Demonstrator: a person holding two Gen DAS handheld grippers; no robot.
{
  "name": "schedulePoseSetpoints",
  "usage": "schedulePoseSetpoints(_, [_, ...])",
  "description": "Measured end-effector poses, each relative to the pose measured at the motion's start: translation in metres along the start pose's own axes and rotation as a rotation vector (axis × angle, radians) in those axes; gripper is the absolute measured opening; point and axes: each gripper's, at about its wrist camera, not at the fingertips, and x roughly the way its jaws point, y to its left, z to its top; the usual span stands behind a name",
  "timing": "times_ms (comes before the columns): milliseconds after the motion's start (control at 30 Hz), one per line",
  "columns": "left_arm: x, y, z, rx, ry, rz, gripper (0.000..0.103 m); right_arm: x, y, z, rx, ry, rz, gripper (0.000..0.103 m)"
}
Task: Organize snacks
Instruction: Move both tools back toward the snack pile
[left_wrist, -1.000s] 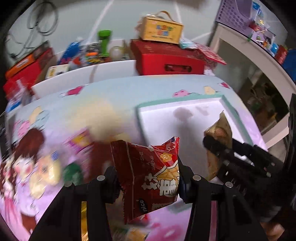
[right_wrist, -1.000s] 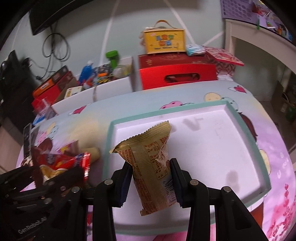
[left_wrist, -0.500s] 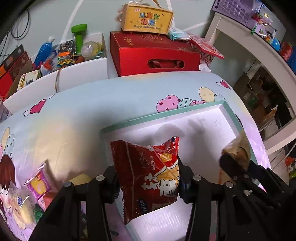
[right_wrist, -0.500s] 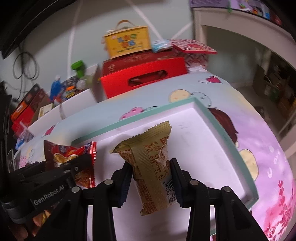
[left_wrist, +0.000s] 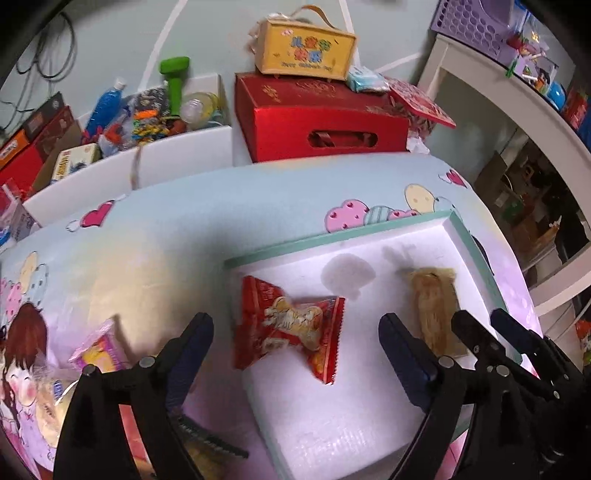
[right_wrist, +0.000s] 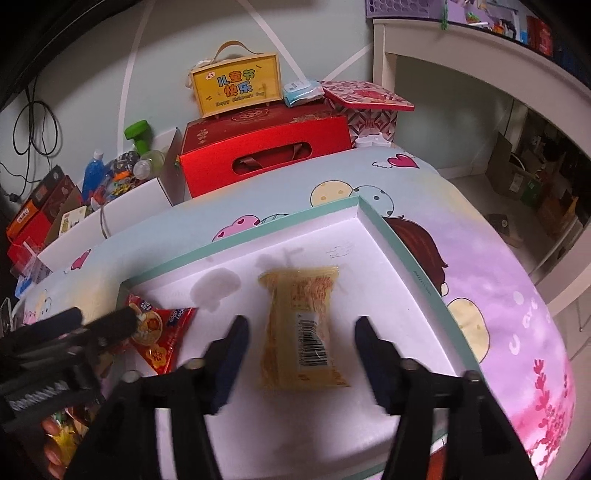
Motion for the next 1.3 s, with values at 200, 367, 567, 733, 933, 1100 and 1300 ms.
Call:
schedulePoseSetpoints(200, [-0.029, 0.021, -0.009, -0.037, -0.087, 0.086, 0.098, -0.01, 0.002, -0.004, -0.014, -0.009, -0.009, 0.079])
schedulePoseSetpoints(367, [-0.048, 0.037, -0.021, -0.044, -0.143, 0.169, 0.098, -0.022, 0.004, -0.012, -0.011, -0.025, 0.014, 0.09])
schedulePoseSetpoints(567, [-0.072, 0.066, -0.048, -0.126, -0.17, 0.229, 0.099, -0.033, 0.012, -0.026, -0.036, -0.037, 0.036, 0.093])
schedulePoseSetpoints(733, [-0.094, 0.087, -0.075, -0.18, -0.204, 0.262, 0.099, -0.047, 0.023, -0.037, -0.065, -0.065, 0.05, 0.103])
schedulePoseSetpoints(933, [-0.121, 0.113, -0.111, -0.236, -0.223, 0.297, 0.099, -0.065, 0.044, -0.052, -0.123, -0.092, 0.074, 0.103])
schedulePoseSetpoints(1100, [-0.139, 0.133, -0.139, -0.281, -0.227, 0.339, 0.099, -0.075, 0.064, -0.067, -0.166, -0.086, 0.124, 0.103])
schedulePoseSetpoints(1300, [-0.149, 0.155, -0.169, -0.35, -0.191, 0.328, 0.099, -0.088, 0.092, -0.088, -0.223, -0.063, 0.206, 0.103])
